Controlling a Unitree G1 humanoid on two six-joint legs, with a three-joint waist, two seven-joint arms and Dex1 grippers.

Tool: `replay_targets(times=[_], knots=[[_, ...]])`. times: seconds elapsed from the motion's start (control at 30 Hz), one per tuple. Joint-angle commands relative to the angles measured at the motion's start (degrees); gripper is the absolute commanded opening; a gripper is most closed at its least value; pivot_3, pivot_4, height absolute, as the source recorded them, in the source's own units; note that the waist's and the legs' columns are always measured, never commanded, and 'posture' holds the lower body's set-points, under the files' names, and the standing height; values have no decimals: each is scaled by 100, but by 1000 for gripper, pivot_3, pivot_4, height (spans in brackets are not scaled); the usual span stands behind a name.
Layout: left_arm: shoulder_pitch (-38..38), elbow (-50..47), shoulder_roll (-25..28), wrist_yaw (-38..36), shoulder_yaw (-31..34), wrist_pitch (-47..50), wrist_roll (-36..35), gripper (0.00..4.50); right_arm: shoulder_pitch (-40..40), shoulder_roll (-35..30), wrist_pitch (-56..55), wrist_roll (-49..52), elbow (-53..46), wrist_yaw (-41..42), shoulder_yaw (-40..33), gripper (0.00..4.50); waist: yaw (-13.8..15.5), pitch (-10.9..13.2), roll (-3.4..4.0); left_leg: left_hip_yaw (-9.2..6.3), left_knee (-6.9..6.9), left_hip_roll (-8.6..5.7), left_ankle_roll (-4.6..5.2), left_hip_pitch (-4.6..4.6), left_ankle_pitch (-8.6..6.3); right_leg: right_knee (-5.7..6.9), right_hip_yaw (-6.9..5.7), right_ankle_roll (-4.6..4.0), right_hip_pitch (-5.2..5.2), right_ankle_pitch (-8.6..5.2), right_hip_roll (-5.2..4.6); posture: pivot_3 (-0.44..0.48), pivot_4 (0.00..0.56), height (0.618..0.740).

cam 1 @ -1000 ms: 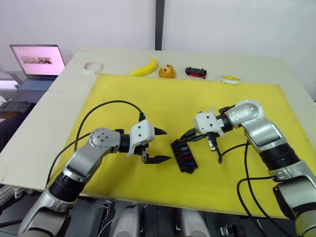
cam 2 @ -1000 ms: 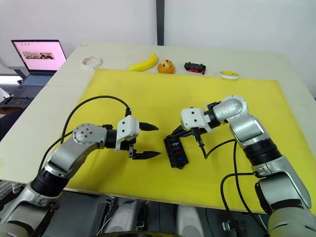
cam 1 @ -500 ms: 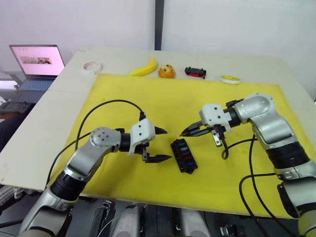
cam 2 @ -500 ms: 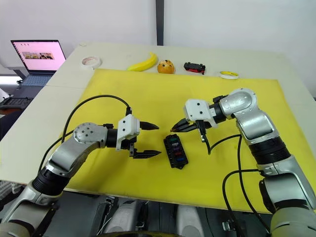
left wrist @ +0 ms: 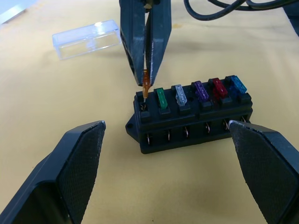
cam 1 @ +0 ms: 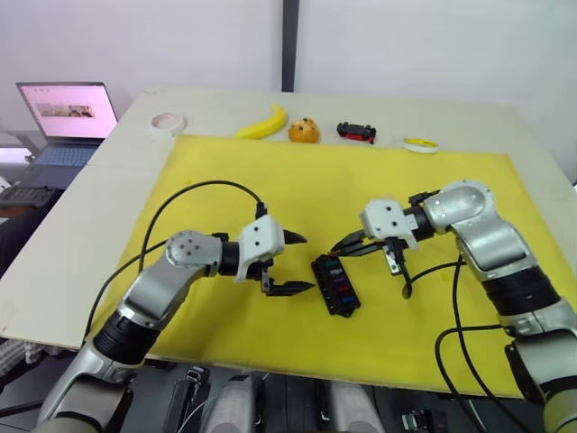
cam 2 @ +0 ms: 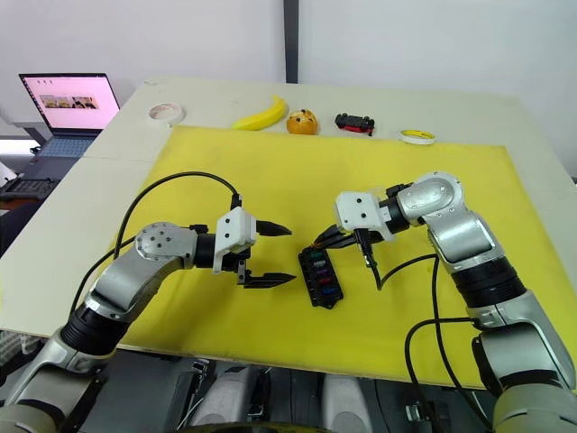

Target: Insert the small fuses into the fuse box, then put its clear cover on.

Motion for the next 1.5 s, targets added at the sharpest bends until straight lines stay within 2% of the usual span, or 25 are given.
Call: replay_targets(times=[0.03, 0.8, 1.5], knots=[[-17, -170, 27, -24, 157, -62, -11, 4427, -135, 54, -128, -29, 37, -25, -42, 0, 0, 0, 0, 0, 0, 0, -1, 0, 0, 0, 0, 0, 0, 0, 0, 0, 150, 740], [5, -163, 14, -33, 132, -143, 42, 4427, -83, 98, 123, 46, -216, 42, -70, 0, 0, 0, 0, 0, 1, 0, -1, 0, 0, 1, 0, 0, 0, 0, 0, 0, 150, 740], [-32, -131, -37, -64, 120, -170, 112, 4427, -126, 132, -172, -256, 112, -30, 85, 0, -1, 0, 0, 0, 1, 0, -2, 0, 1, 2, 0, 0, 0, 0, 1, 0, 150, 740]])
